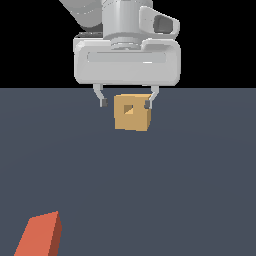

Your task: Insert the peg into the horizontal hole in a box.

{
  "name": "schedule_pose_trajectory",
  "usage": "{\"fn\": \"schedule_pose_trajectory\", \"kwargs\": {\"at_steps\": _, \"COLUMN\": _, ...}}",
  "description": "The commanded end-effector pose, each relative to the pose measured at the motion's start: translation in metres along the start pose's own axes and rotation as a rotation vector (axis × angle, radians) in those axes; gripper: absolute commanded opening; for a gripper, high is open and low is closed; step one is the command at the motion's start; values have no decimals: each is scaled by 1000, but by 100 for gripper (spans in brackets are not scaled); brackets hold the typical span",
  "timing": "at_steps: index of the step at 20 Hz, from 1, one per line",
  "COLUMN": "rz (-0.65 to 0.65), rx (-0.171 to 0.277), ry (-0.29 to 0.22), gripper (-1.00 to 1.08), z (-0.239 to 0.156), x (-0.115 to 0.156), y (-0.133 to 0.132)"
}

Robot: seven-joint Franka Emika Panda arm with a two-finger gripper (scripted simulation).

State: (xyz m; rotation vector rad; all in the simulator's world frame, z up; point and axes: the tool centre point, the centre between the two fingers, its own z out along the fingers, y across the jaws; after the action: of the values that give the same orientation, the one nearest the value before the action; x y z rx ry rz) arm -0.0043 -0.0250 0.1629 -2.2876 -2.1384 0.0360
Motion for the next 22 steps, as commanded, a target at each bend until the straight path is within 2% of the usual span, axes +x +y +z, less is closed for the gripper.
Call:
{"fn": "schedule_pose_trajectory", "kwargs": {"at_steps": 1, "rz": 0, "rx": 0, "ry": 0, "gripper": 100, "z": 0, "x": 0, "y": 0}}
{"fn": "schedule_pose_trajectory", "kwargs": {"at_steps": 11, "rz": -30, "rx": -2, "ry": 0, "gripper": 100, "z": 8, "x": -21, "y": -9}}
{"fn": "schedule_pose_trajectory", "kwargs": {"at_steps": 16, "rz": -66, "rx": -5, "ry": 1, "gripper": 100, "z": 18, "x": -47, "y": -19}}
{"fn": "schedule_pose_trajectory", "kwargs": {"at_steps": 22, "rz": -125, "rx": -9, "ry": 1, "gripper": 100, "z": 34, "x": -91, "y": -33}}
